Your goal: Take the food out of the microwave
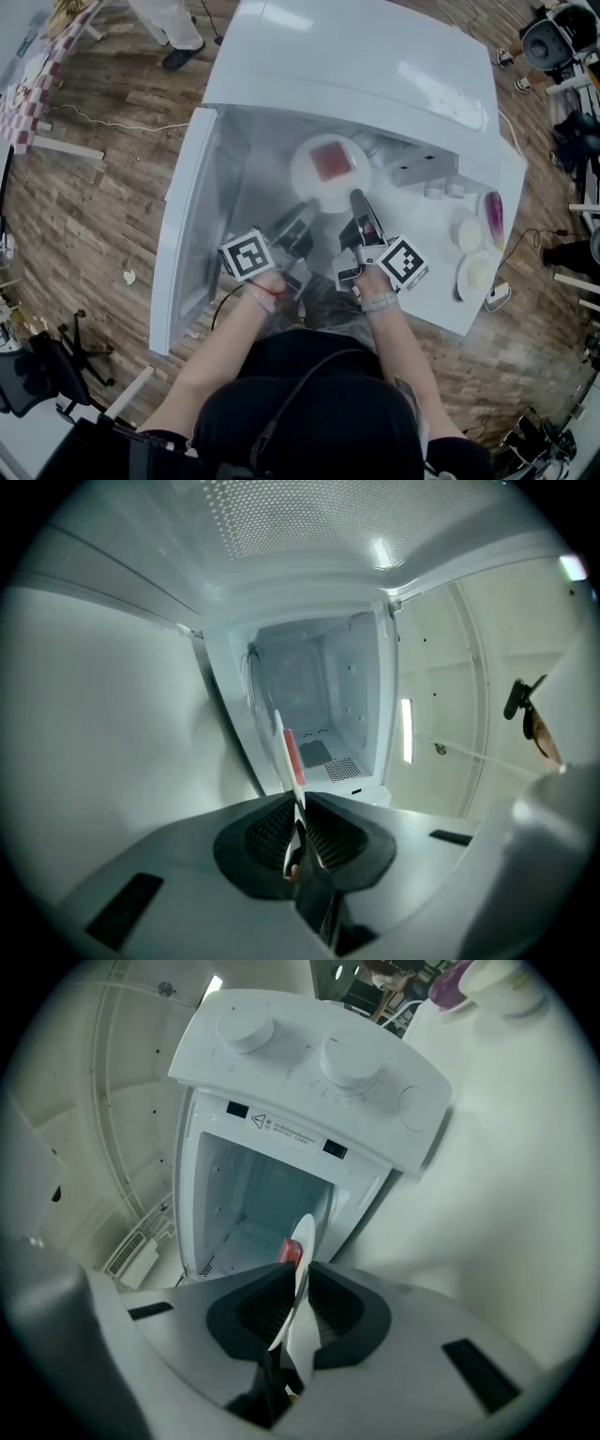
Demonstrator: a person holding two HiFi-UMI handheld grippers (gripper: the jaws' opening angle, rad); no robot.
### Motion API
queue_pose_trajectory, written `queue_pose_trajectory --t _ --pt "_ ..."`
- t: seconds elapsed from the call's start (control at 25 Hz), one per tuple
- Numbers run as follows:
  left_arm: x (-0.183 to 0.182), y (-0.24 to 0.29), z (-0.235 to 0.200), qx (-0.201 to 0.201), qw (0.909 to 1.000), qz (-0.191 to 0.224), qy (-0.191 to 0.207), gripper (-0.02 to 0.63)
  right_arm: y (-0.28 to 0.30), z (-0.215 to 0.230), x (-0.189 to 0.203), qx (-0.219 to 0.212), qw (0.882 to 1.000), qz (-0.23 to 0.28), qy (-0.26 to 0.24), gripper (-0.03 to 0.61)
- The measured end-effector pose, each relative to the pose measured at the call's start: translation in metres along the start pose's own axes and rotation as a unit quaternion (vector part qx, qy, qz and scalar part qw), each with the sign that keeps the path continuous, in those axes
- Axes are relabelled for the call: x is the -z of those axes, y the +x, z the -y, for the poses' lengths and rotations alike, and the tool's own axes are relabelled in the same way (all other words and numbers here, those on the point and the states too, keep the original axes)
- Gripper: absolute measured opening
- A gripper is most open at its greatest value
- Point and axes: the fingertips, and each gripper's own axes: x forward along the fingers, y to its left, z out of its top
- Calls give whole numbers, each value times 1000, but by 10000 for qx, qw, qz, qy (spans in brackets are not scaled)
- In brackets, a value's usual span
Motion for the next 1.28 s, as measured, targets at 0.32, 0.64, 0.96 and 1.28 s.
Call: queue_pose_trajectory --t 0.32,0.64,0.96,1.28 --pt "16 -12 8 90 9996 -255 73 38 -23 -6 9 -36 9998 189 37 59" --pt "31 -20 12 162 9987 -464 117 38 -45 -3 14 -3 9992 405 74 58" --pt "46 -31 15 222 9976 -647 146 38 -66 1 22 49 9983 581 0 58" --pt "63 -42 19 277 9958 -847 204 38 -88 5 33 86 9966 785 216 57"
